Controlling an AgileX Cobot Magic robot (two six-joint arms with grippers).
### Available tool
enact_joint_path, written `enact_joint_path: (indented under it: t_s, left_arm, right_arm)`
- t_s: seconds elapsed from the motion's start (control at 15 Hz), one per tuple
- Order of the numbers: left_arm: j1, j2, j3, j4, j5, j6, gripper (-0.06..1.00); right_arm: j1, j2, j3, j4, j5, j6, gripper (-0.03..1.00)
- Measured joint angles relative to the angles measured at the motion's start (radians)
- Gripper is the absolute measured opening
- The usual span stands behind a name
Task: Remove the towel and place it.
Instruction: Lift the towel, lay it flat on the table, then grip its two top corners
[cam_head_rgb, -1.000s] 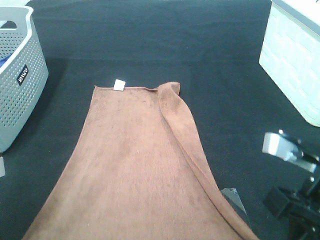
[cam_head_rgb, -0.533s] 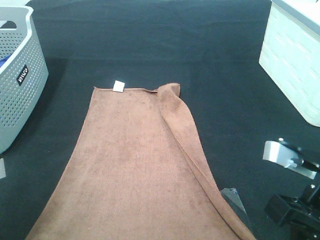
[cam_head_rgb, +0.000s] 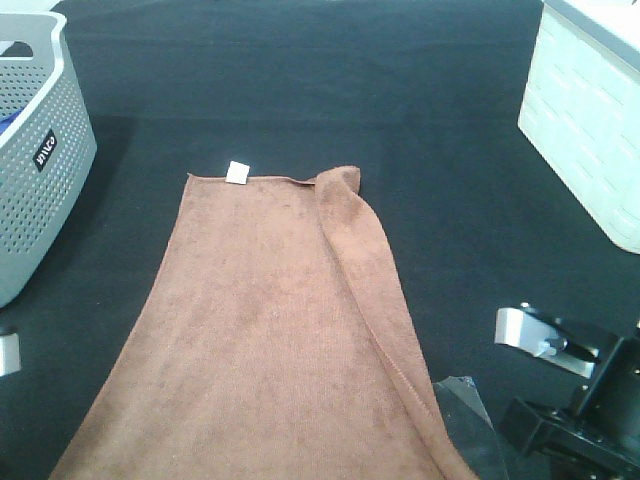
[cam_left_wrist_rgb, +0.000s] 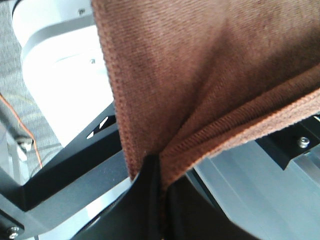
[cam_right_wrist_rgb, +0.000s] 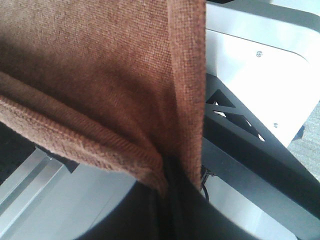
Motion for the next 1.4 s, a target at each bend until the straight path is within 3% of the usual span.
enact_joint_path:
  t_s: [0.47, 1.07, 1.2, 1.4]
  left_arm:
    - [0.0, 0.06, -0.027, 0.002, 0.005, 0.0, 0.0]
    - [0.006, 0.06, -0.047, 0.021, 0.024, -0.008, 0.13]
    - [0.006, 0.06, -0.047, 0.007, 0.025, -0.008, 0.23]
    - [0.006, 0.06, -0.047, -0.009, 0.028, -0.008, 0.48]
  right_arm:
    - [0.0, 0.078, -0.001, 0.01, -0.062, -0.034, 0.03]
    - [-0.003, 0.078, -0.001, 0.015, -0.064, -0.076, 0.18]
    - [-0.003, 0.078, -0.001, 0.015, -0.065, -0.076, 0.26]
    - [-0.003, 0.078, -0.001, 0.019, -0.108, -0.073, 0.48]
